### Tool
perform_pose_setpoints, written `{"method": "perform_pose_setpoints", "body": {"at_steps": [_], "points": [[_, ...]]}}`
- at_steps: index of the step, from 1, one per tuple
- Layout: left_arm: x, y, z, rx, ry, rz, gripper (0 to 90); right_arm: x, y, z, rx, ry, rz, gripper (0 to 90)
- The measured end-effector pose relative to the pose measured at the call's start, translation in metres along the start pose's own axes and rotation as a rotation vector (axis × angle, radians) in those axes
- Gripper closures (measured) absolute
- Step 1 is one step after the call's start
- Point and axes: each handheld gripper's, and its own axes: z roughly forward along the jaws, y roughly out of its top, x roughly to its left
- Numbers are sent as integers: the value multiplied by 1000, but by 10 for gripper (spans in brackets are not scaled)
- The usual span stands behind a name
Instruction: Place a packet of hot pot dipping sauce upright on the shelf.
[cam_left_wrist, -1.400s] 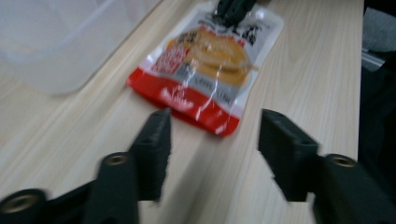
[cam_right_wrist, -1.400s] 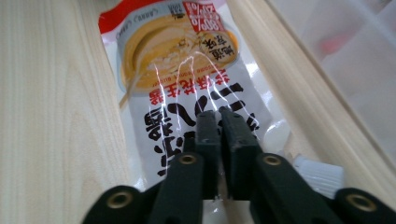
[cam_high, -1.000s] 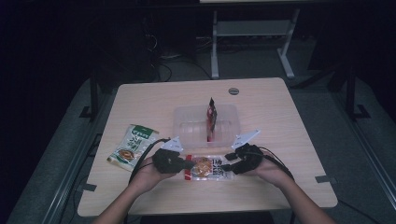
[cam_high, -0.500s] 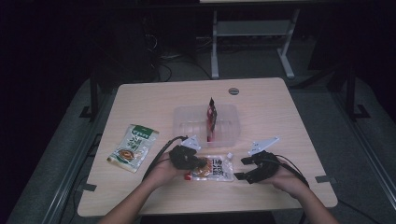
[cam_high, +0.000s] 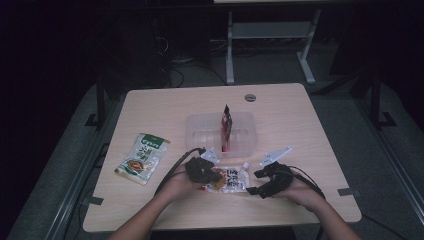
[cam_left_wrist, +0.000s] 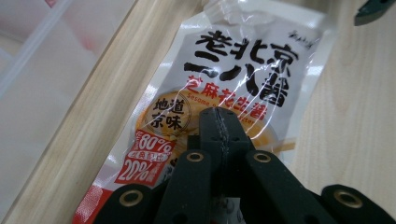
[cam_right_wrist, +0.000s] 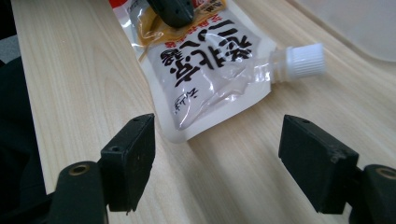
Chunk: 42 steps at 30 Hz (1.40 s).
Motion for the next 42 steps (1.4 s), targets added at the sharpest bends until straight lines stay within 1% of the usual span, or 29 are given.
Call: {"method": "perform_pose_setpoints", "body": {"at_steps": [1, 2, 3, 4, 6, 7, 8, 9, 10, 12, 13, 14, 15, 16, 17, 20, 22, 23, 26, 27, 28, 29, 31, 37, 38, 40, 41, 42], "points": [[0, 0, 1, 2, 2, 1, 900, 0, 0, 1, 5, -2, -8, 265], [1, 0, 0, 11, 1, 2, 900, 0, 1, 2, 2, 9, 0, 265], [1, 0, 0, 5, 0, -11, 900, 0, 1, 5, 6, 15, 3, 268], [1, 0, 0, 5, 0, -11, 900, -1, 1, 6, 0, 31, 22, 272], [1, 0, 0, 7, 3, -4, 900, -2, 1, 8, 5, 36, 24, 274], [1, 0, 0, 7, 3, -4, 900, -1, 2, 9, 6, 43, 38, 280], [1, 0, 0, 7, 3, -5, 900, -2, 2, 11, 9, 39, 31, 281], [2, 0, 0, 11, -2, -2, 900, -1, 3, 12, 10, 51, 41, 282], [2, 0, 0, 11, -2, -2, 900, -1, 3, 12, 10, 51, 41, 282], [2, 0, 0, 11, -2, -6, 900, 0, 4, 15, 6, 68, 49, 286], [2, 0, 0, 12, -3, -7, 900, 0, 4, 16, 8, 68, 45, 287], [2, -1, 0, 11, -5, -11, 900, 0, 5, 17, 12, 75, 51, 287], [2, -1, 0, 10, -7, -15, 900, 1, 6, 20, 7, 78, 45, 296], [2, -1, 0, 10, -7, -15, 900, 2, 7, 20, 4, 92, 61, 303], [2, -1, 0, 7, -6, -18, 900, 1, 7, 21, 0, 93, 53, 307], [1, -2, 0, -1, -4, -25, 900, 0, 9, 24, -14, 118, 81, 314], [1, -2, 0, -4, -4, -26, 900, -1, 10, 25, -14, 114, 82, 315], [1, -2, 0, -6, -3, -29, 900, -1, 12, 28, -26, 119, 106, 315], [0, -2, 0, -2, -2, -29, 900, -1, 15, 31, -41, 121, 127, 316], [0, -2, 0, -2, -2, -29, 900, -1, 15, 31, -41, 121, 127, 316], [1, -2, 0, -8, -4, -32, 900, -2, 17, 34, -49, 121, 135, 347], [1, -2, 0, -8, -4, -32, 900, -2, 17, 34, -49, 121, 135, 347], [1, -3, 0, -13, -4, -35, 900, -4, 17, 36, -70, 132, 149, 373], [1, -4, 0, -21, -9, -48, 900, -2, 18, 39, -85, 126, 150, 425], [1, -4, 0, -21, -9, -48, 900, -1, 19, 40, -82, 128, 140, 432], [1, -4, 1, -22, -7, -44, 900, 0, 19, 40, -78, 126, 137, 434], [1, -4, 0, -21, -7, -44, 900, 3, 21, 42, -76, 111, 112, 435], [1, -4, 1, -23, -8, -44, 900, 4, 21, 42, -71, 103, 104, 443]]}}
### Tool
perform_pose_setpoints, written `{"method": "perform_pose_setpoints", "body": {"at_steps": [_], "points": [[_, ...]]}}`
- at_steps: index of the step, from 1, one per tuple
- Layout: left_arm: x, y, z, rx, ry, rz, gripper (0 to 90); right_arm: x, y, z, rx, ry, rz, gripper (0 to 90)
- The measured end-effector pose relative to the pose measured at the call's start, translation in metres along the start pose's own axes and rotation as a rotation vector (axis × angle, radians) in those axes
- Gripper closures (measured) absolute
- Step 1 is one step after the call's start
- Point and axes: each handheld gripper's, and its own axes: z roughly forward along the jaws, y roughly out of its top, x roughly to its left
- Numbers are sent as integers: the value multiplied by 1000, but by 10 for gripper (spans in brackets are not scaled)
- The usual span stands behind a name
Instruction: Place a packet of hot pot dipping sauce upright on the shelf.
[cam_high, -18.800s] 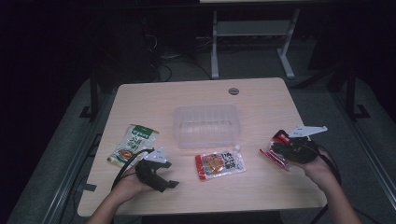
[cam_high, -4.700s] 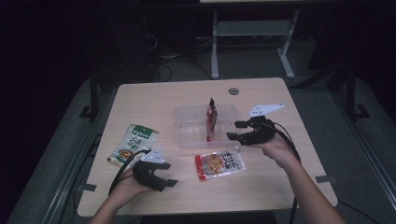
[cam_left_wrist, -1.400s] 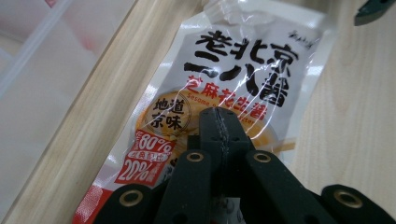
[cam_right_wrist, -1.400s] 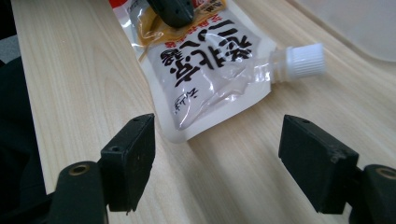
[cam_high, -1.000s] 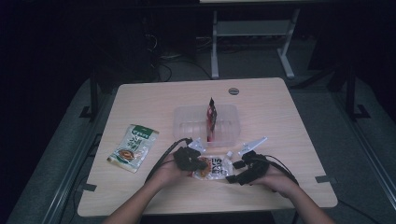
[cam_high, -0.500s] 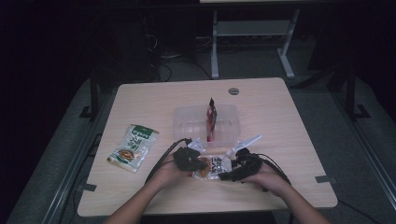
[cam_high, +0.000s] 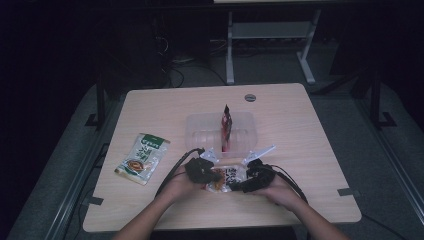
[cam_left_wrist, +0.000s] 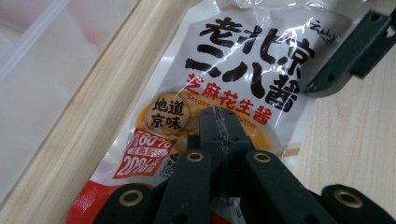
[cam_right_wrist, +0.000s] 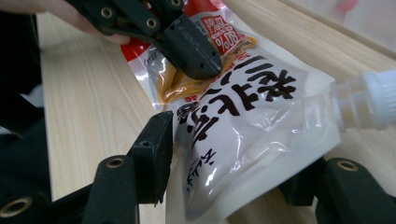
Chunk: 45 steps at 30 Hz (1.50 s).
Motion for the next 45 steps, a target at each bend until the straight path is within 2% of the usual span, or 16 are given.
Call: {"method": "perform_pose_setpoints", "body": {"at_steps": [2, 4, 6, 12, 22, 24, 29, 31, 37, 43, 45], "points": [[0, 0, 0, 0, -1, -3, 900, 0, 1, 1, 0, 5, -3, 485], [0, 0, 0, -2, -1, -4, 900, -1, 1, 2, 5, 23, 10, 580], [0, 0, 0, -4, 0, -4, 900, -4, 1, 2, 15, 43, 33, 629], [0, -1, -1, -3, 1, 3, 900, -11, 5, 4, 19, 82, 40, 726], [1, -2, -2, -4, -2, 9, 900, -7, 8, 3, 17, 44, -9, 770], [0, -3, -3, -15, -1, 17, 900, -6, 8, 2, 14, 35, -23, 791], [1, -3, -8, -51, -33, -6, 899, -5, 9, -3, -5, 32, -43, 857], [0, -3, -11, -58, -35, 1, 898, -6, 9, -6, -16, 31, -59, 873], [-5, -5, -24, -77, -32, 10, 898, -1, 13, -17, -53, 66, -94, 885], [-4, -9, -38, -86, -26, 22, 898, 4, 16, -28, -88, 97, -152, 888], [-3, -11, -41, -91, -20, 17, 898, 5, 17, -31, -100, 107, -157, 889]]}}
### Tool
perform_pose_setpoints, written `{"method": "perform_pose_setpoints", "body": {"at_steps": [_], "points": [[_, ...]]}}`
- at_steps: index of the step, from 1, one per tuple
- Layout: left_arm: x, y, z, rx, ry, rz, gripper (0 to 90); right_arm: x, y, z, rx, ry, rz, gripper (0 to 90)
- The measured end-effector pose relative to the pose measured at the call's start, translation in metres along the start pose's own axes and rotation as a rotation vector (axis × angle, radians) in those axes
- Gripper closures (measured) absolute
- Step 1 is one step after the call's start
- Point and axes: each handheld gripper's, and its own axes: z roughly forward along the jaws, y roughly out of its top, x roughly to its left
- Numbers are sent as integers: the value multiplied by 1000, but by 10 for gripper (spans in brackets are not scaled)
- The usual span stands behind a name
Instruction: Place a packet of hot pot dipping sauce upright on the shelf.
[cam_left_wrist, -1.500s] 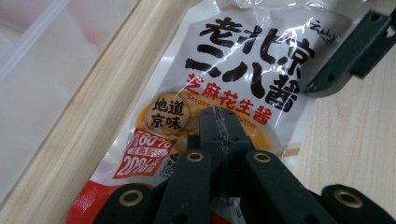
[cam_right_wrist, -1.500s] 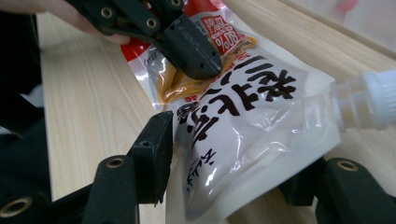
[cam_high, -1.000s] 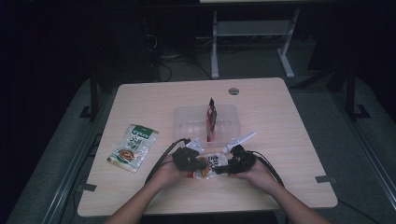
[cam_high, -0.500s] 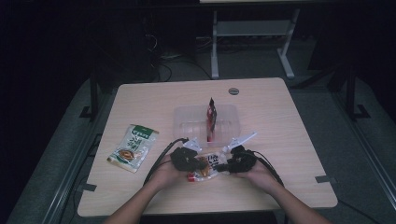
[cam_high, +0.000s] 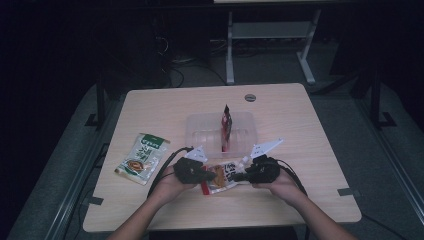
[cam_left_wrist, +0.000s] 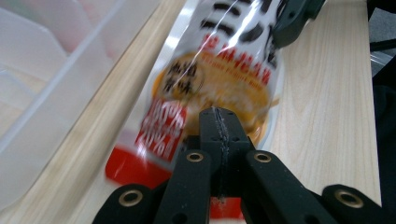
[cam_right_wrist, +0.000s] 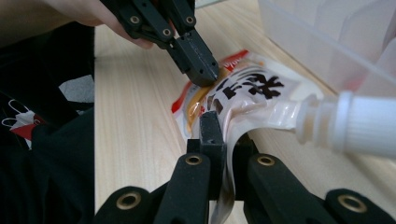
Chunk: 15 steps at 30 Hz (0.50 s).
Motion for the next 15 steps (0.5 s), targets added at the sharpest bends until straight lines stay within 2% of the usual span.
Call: {"method": "perform_pose_setpoints", "body": {"at_steps": [4, 9, 15], "points": [[3, -2, -1, -2, 4, -10, 898, 1, 4, -7, -33, 27, -16, 889], [0, 0, 6, 3, -6, -13, 898, 3, 8, -10, -74, 58, -31, 890], [-11, 6, 18, 2, -59, 5, 899, 9, 15, -18, -139, 101, -37, 890]]}}
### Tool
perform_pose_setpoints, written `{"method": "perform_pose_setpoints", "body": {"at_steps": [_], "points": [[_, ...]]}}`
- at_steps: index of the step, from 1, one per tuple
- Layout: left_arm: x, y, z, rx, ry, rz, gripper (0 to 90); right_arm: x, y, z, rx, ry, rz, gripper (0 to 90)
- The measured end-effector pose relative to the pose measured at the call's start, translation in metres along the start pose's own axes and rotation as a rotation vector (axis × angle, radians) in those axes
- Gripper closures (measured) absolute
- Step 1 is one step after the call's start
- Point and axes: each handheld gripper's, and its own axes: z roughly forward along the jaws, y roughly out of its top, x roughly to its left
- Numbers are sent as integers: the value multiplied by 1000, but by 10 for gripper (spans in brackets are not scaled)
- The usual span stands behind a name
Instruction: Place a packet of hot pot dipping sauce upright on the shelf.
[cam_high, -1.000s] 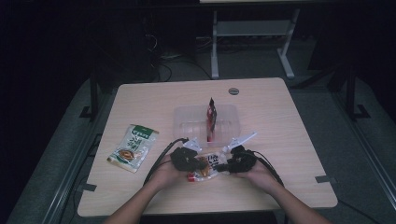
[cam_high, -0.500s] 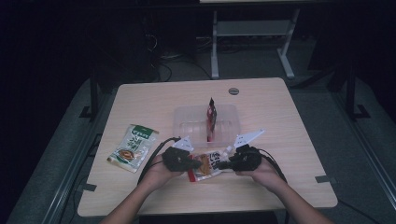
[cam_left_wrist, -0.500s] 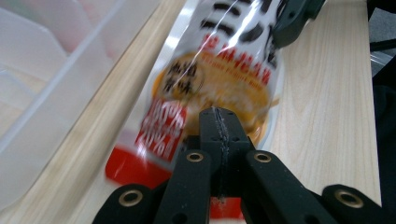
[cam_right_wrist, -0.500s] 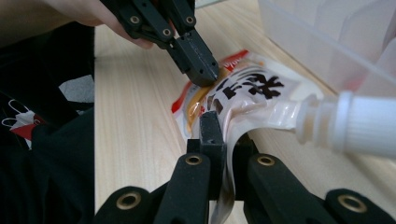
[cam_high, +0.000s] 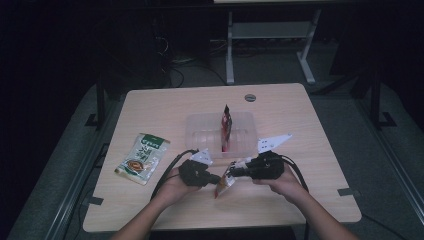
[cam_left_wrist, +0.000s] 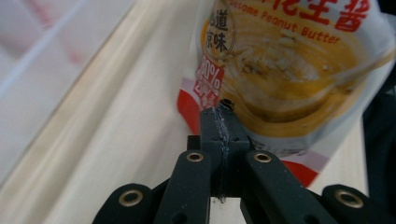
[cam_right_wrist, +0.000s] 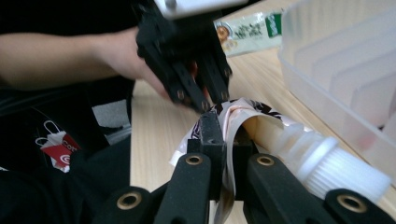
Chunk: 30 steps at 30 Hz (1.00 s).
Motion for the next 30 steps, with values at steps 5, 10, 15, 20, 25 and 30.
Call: {"method": "perform_pose_setpoints", "body": {"at_steps": [5, 10, 15, 20, 25, 30], "points": [[-9, 4, 8, -3, -38, 13, 899, 4, 4, -1, -26, 10, -21, 890], [-13, 6, 11, 12, -38, 33, 898, 6, 5, 0, -21, 20, -25, 890], [-10, 4, 7, 4, -36, 17, 899, 6, 5, -3, -28, 18, -34, 890], [-9, 2, -1, -5, -27, 6, 898, 8, 6, -7, -11, 16, -41, 890], [-5, -4, -13, -24, -19, -14, 848, 10, 8, -10, 4, 7, -63, 890], [-4, -13, -32, -31, -4, -31, 752, 11, 12, -15, 12, -9, -82, 890]]}}
